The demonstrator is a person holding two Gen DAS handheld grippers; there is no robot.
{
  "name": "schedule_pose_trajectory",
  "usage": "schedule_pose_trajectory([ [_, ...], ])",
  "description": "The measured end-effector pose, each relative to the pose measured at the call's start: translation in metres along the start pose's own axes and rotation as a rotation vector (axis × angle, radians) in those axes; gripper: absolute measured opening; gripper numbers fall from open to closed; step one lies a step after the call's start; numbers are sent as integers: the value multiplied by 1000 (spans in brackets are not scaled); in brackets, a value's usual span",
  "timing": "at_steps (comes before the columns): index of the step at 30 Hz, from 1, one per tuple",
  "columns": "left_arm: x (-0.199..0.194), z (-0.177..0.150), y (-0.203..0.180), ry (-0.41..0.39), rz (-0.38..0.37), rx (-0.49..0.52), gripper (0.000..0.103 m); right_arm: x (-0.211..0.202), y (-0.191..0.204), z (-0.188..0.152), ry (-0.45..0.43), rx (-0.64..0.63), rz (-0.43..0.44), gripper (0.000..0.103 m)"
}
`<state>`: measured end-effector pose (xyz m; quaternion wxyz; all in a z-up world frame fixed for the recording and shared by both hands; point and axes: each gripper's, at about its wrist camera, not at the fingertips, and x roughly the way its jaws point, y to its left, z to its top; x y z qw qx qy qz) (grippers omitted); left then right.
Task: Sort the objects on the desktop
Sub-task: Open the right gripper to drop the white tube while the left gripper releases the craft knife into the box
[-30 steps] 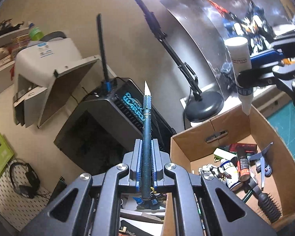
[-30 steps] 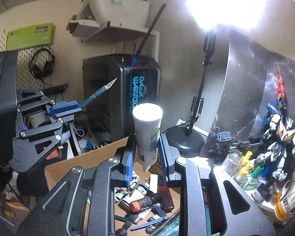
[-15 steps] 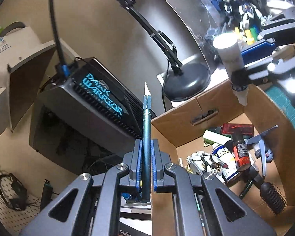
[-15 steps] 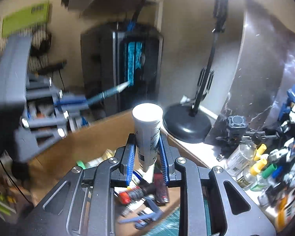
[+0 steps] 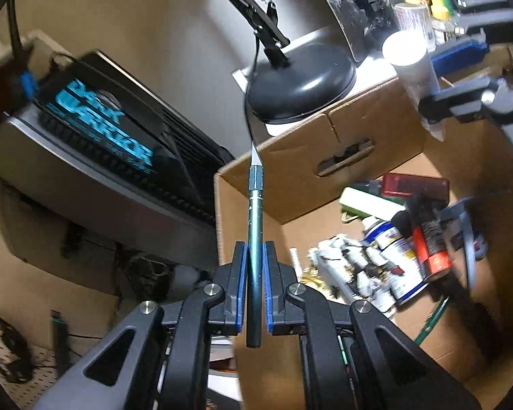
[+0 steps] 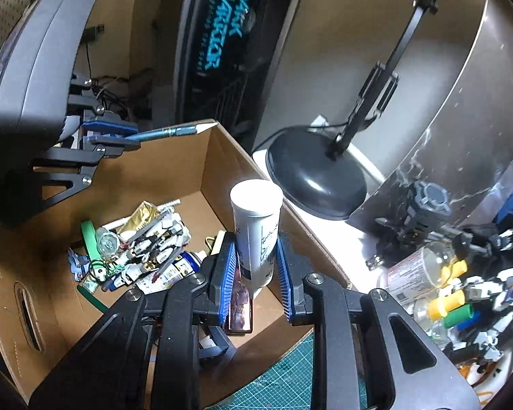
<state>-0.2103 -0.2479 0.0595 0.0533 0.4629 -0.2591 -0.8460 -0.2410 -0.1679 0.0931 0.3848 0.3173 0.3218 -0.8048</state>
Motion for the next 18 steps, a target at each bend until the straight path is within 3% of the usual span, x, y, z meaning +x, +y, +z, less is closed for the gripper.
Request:
schedule_pose_trajectory([
  [8, 46, 8, -2, 121, -193, -46, 9, 41, -11, 0, 117, 11, 78, 22],
  [18, 84, 16, -6, 209, -217, -43, 9, 76, -10, -2, 245, -61, 68, 22],
])
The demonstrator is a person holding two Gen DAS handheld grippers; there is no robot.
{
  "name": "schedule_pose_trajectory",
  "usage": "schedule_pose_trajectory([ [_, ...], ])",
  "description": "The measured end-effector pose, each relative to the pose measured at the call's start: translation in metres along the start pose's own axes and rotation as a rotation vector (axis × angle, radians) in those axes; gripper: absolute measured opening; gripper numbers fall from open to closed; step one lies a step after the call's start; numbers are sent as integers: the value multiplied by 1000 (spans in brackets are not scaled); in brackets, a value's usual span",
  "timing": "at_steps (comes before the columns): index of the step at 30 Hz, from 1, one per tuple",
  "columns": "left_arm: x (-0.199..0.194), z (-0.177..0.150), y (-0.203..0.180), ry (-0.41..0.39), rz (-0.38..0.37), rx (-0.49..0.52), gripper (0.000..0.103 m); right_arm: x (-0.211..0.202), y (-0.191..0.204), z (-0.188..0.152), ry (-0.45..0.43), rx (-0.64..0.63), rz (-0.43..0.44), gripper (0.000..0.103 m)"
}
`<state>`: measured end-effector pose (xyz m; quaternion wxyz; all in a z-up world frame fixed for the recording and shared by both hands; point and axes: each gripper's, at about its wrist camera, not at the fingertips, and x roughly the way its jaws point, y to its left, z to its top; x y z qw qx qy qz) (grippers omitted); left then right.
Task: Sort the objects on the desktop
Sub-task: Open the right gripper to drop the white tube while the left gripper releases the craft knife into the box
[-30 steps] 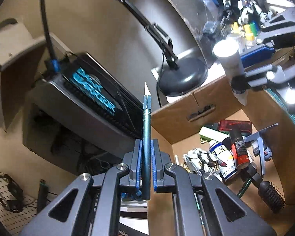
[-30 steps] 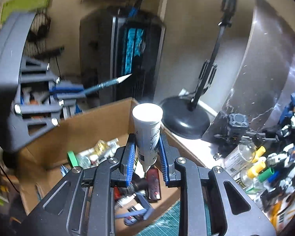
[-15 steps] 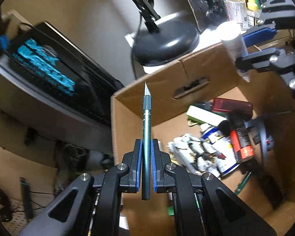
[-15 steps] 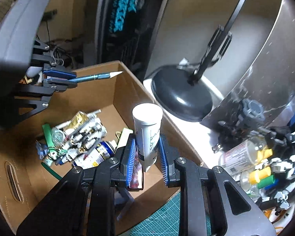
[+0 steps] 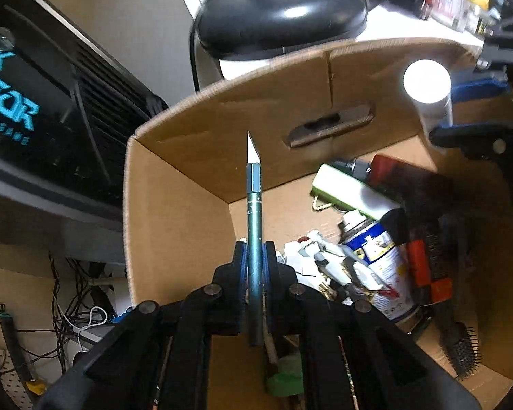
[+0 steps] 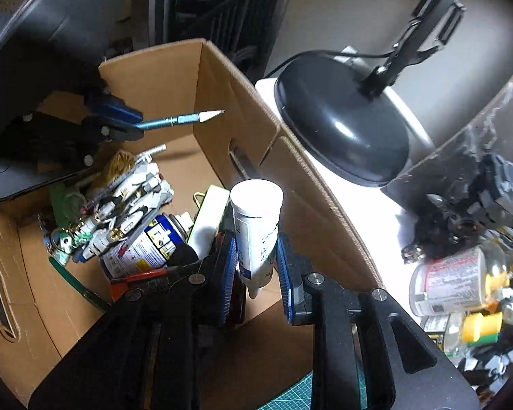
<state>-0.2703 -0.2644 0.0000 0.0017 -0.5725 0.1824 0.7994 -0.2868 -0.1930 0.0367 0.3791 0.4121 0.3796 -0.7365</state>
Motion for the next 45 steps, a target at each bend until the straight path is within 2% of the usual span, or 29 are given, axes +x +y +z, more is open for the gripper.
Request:
schedule_pose_trajectory([
  [11, 12, 3, -15, 33, -4, 37, 9, 41, -3, -6, 110, -35, 74, 22],
  [14, 13, 3, -20, 43, -11, 49, 9, 37, -6, -4, 88, -27, 87, 22],
  [17, 12, 1, -25, 52, -7, 58, 9, 40, -5, -6, 109, -36, 86, 22],
  [18, 11, 0, -26, 54, -1, 61, 9, 39, -5, -6, 104, -36, 89, 23],
  [20, 8, -1, -29, 53, 11, 62, 9, 33, -4, -6, 87, -47, 86, 33],
  [27, -12, -9, -39, 30, 23, 64, 9, 21, -3, -16, 69, -50, 106, 33],
  [37, -52, -22, -56, 2, 51, 86, 10, -17, 6, -28, 42, -59, 85, 33],
  [45, -70, -42, -46, -32, 76, 89, 10, -52, 23, -32, 6, -73, 51, 33],
])
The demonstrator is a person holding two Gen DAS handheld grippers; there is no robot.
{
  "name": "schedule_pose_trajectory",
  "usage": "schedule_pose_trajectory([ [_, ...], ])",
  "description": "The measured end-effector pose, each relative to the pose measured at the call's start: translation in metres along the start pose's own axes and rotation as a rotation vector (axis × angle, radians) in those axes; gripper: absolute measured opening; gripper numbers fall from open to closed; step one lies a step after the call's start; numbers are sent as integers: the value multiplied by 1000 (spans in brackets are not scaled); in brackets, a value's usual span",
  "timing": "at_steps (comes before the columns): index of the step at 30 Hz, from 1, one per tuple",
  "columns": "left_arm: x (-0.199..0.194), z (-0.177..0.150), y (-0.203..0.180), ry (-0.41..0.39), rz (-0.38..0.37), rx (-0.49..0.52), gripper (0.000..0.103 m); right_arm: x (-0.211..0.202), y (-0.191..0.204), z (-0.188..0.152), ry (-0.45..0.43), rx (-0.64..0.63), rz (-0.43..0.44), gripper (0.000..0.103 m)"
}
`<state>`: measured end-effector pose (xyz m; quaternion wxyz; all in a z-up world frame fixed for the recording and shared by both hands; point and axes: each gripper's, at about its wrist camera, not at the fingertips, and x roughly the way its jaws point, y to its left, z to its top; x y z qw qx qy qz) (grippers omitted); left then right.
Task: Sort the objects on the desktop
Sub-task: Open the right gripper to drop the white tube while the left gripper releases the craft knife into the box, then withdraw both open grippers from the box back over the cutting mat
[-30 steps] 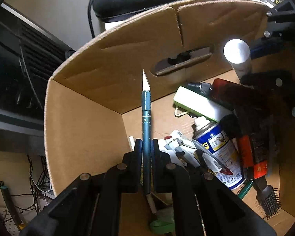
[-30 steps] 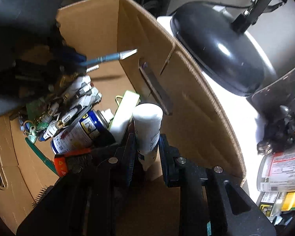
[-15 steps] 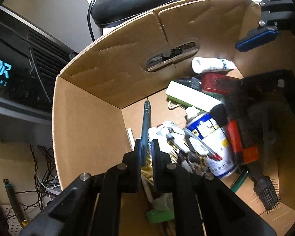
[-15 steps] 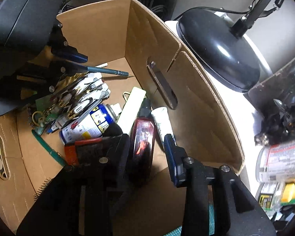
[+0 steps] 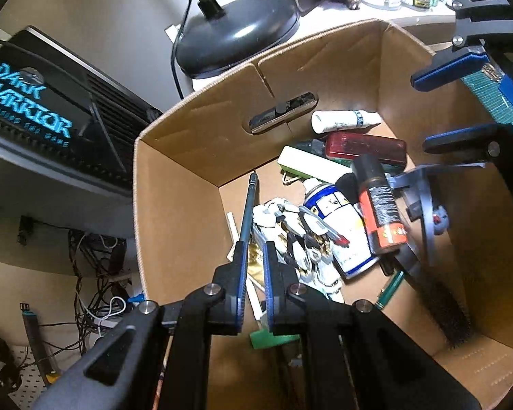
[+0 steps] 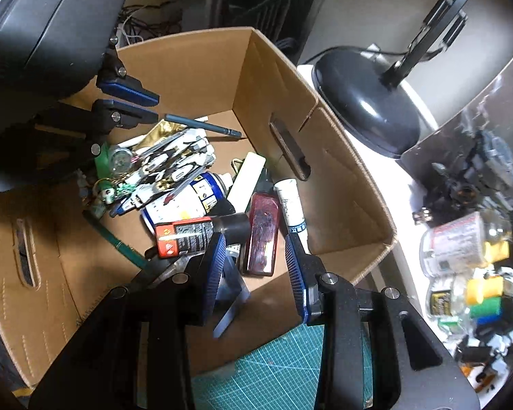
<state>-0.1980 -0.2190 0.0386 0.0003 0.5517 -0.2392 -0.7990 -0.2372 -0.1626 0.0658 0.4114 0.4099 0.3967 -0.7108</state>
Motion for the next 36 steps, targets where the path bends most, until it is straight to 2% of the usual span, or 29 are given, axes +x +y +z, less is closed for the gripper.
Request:
schedule_pose_trajectory([
  [4, -12, -10, -2, -19, 19, 0, 10, -16, 9, -3, -22, -7, -17, 33],
  [15, -80, -37, -20, -89, 76, 17, 10, -82, 37, -25, -95, -21, -71, 33],
  [32, -177, -93, -55, -299, 172, -10, 10, -178, 83, -83, -285, -11, -125, 35],
  [33, -183, -96, -59, -311, 180, -10, 12, -184, 85, -86, -298, -8, -127, 37],
  [35, -193, -103, -64, -339, 198, -14, 22, -195, 90, -95, -326, -4, -134, 39],
  [36, -199, -107, -67, -360, 208, -16, 32, -202, 93, -99, -339, -3, -139, 40],
])
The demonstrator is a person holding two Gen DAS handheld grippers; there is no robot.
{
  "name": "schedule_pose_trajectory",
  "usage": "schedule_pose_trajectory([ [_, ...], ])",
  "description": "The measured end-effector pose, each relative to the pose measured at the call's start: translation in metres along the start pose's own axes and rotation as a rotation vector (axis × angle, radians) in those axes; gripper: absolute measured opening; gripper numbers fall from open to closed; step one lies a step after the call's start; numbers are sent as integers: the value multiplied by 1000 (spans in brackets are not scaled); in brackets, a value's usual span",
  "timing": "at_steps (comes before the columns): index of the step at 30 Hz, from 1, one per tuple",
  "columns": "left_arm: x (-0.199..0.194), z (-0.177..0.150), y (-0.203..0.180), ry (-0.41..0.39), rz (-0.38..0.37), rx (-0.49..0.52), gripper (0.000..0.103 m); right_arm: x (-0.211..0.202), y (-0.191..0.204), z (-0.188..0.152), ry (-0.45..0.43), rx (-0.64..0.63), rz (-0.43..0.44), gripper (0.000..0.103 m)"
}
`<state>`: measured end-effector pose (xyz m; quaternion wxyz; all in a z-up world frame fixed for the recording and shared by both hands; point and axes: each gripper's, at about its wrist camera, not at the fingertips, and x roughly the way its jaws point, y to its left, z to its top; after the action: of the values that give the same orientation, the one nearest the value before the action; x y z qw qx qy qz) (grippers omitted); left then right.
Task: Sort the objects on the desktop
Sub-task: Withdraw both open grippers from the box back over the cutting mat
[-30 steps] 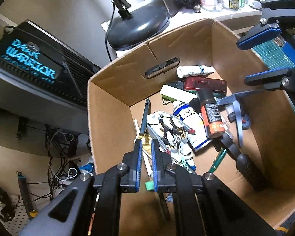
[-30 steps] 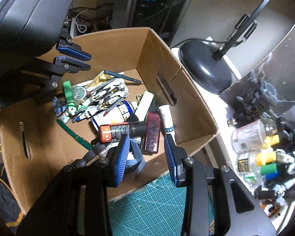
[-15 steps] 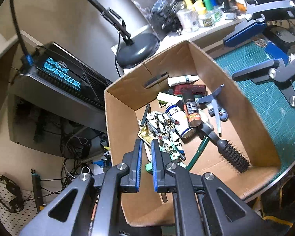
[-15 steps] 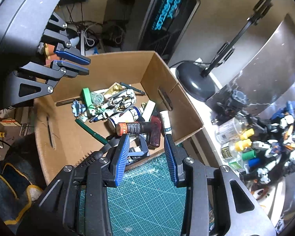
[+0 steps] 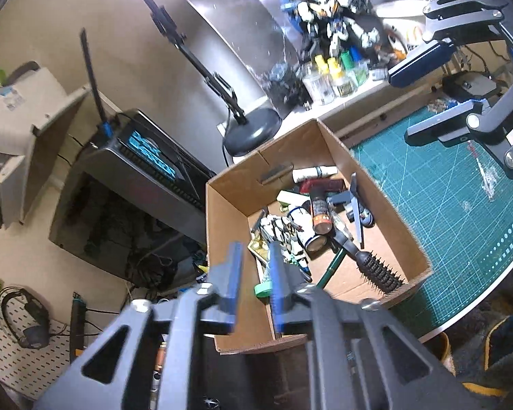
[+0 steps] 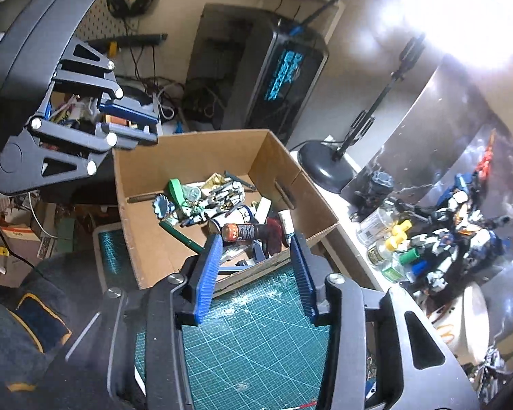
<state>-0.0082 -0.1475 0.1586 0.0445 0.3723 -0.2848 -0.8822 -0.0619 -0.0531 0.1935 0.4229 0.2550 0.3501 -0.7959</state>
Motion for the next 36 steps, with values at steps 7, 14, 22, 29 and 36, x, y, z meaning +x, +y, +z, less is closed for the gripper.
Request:
schedule_pose_trajectory([
  [7, -47, -13, -3, -125, 97, -45, 73, -41, 12, -17, -71, 22, -24, 46],
  [14, -92, -30, -10, -239, 163, -116, 85, -88, 31, -43, -163, 50, -30, 58],
  [22, -130, -50, -16, -348, 163, -276, 102, -132, 54, -69, -247, 77, -34, 73],
  [29, -141, -65, -28, -372, 185, -357, 103, -161, 66, -94, -304, 117, -45, 79],
  [36, -138, -80, -45, -366, 174, -407, 103, -178, 73, -127, -345, 181, -52, 93],
])
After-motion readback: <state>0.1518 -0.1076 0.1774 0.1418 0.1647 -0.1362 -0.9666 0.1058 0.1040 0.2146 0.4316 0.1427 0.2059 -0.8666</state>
